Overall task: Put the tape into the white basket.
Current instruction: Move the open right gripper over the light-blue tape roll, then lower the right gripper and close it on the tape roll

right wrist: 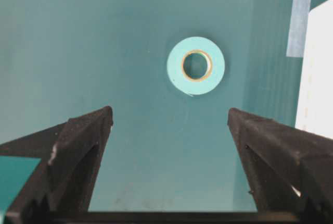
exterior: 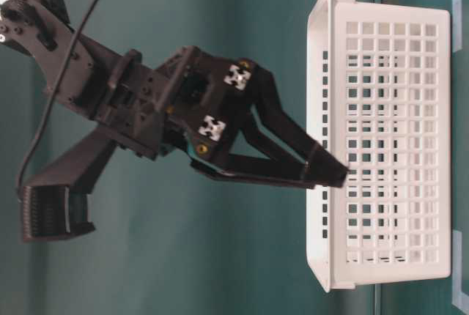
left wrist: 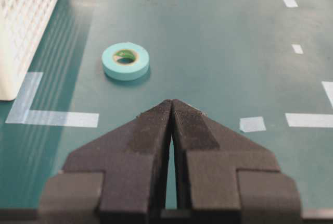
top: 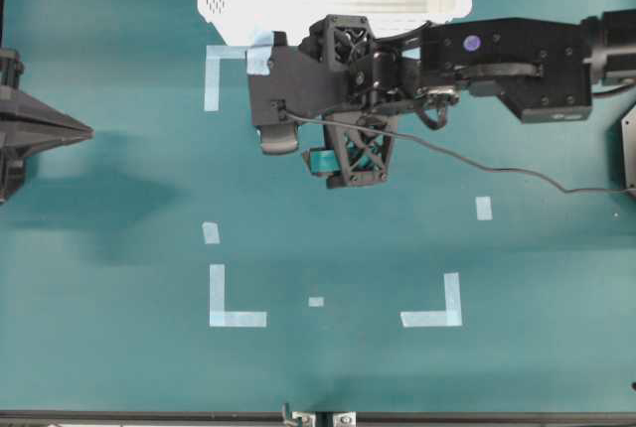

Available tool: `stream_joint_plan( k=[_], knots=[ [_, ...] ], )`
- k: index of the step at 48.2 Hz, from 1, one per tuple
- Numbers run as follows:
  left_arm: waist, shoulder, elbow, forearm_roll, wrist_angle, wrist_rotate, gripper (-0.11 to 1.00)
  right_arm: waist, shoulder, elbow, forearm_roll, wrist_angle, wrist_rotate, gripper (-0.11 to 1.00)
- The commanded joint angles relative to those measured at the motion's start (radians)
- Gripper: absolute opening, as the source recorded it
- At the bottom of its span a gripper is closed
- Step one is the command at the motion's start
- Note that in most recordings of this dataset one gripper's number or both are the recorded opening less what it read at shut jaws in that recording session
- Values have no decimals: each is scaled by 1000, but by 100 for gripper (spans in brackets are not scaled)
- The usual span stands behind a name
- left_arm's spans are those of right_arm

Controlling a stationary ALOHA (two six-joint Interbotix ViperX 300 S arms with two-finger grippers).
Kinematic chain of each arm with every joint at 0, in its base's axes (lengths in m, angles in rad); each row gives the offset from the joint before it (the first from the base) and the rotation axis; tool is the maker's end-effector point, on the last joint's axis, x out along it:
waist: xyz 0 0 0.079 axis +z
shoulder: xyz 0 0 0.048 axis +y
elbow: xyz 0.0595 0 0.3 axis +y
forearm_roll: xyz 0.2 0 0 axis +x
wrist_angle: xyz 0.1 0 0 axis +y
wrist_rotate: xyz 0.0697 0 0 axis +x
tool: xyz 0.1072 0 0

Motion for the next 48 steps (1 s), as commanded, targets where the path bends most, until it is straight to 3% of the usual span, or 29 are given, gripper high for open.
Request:
stream_joint_plan(
  k=[1, 18, 48],
  knots=[
    [-2, 9, -14, 3, -5, 2, -11, -8, -8, -28, 0, 0, 3, 97],
    [-2, 9, -14, 3, -5, 2, -11, -54, 17, -29, 0, 0, 3, 97],
    [-2, 9, -14, 3, -5, 2, -11, -58, 138, -67, 0, -11, -2, 98]
  ],
)
